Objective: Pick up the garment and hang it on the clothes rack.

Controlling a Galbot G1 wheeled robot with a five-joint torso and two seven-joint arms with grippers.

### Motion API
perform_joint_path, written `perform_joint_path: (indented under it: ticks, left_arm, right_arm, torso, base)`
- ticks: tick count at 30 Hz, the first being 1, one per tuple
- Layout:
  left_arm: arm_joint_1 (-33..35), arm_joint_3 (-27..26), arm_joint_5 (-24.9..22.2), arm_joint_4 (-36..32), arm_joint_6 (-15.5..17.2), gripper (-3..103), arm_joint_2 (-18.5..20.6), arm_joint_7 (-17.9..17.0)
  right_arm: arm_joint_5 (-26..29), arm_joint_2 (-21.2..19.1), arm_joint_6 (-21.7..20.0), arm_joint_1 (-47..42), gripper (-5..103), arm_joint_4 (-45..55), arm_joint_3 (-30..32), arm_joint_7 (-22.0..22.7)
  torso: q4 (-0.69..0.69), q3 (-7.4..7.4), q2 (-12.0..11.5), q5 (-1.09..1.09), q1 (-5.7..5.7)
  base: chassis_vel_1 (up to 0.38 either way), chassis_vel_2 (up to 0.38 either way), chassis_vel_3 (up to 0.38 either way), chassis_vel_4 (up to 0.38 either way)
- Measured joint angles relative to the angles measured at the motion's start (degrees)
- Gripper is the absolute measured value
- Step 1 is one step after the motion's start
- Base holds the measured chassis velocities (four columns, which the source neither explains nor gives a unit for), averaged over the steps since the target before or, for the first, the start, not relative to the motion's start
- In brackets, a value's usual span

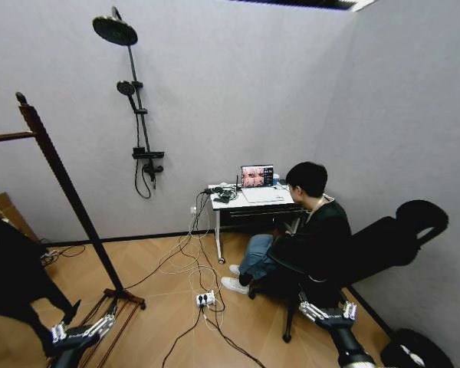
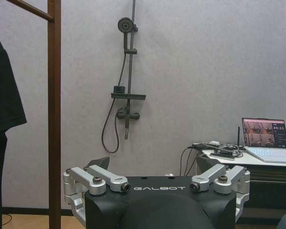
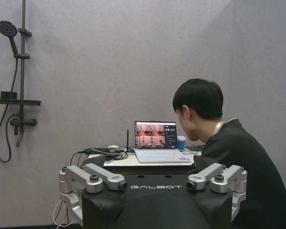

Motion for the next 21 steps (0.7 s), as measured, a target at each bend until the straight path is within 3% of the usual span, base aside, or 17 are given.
perform_joint_path:
  ticks: [21]
  left_arm:
    - [0.0, 0.0, 0.0, 0.0, 0.0, 100, 0.0, 0.0]
  right_arm:
    - [0.0, 0.0, 0.0, 0.0, 100, 0.0, 0.0, 0.0]
  torso:
    - [0.00, 0.00, 0.0, 0.00, 0.00]
  base:
    - [0.004, 0.007, 0.007, 0.006]
